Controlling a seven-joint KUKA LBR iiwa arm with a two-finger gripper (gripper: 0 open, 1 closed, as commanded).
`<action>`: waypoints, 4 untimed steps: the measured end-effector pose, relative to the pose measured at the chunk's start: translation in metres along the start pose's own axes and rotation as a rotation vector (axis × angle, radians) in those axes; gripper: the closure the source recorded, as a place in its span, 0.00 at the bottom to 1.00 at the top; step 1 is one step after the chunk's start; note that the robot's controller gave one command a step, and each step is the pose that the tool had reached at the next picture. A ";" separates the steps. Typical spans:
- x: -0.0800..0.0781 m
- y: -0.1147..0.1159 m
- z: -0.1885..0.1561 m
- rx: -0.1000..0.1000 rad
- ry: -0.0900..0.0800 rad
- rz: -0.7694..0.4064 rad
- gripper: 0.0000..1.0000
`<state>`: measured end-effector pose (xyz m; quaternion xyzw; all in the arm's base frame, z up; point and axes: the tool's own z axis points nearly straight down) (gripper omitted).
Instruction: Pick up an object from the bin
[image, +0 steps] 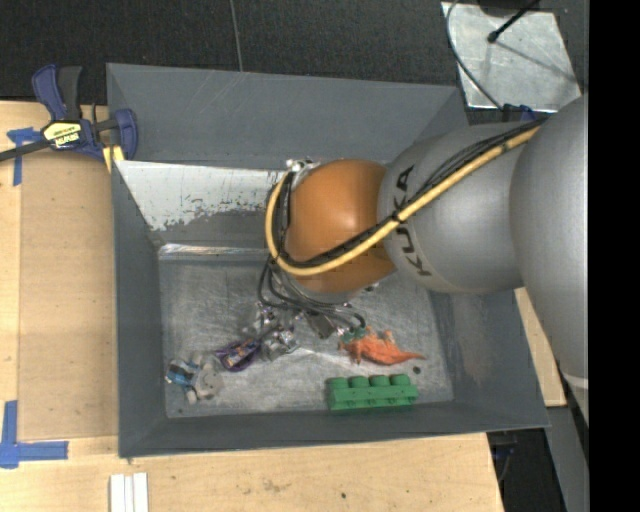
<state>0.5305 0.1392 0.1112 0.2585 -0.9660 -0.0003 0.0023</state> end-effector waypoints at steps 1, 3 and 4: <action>-0.003 -0.001 -0.039 0.003 -0.008 -0.001 1.00; 0.001 -0.001 -0.101 0.002 -0.004 -0.019 1.00; 0.002 0.007 -0.114 0.005 -0.009 -0.005 1.00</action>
Offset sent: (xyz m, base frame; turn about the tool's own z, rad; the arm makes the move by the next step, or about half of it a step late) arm 0.0009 -0.0022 0.1105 -0.0254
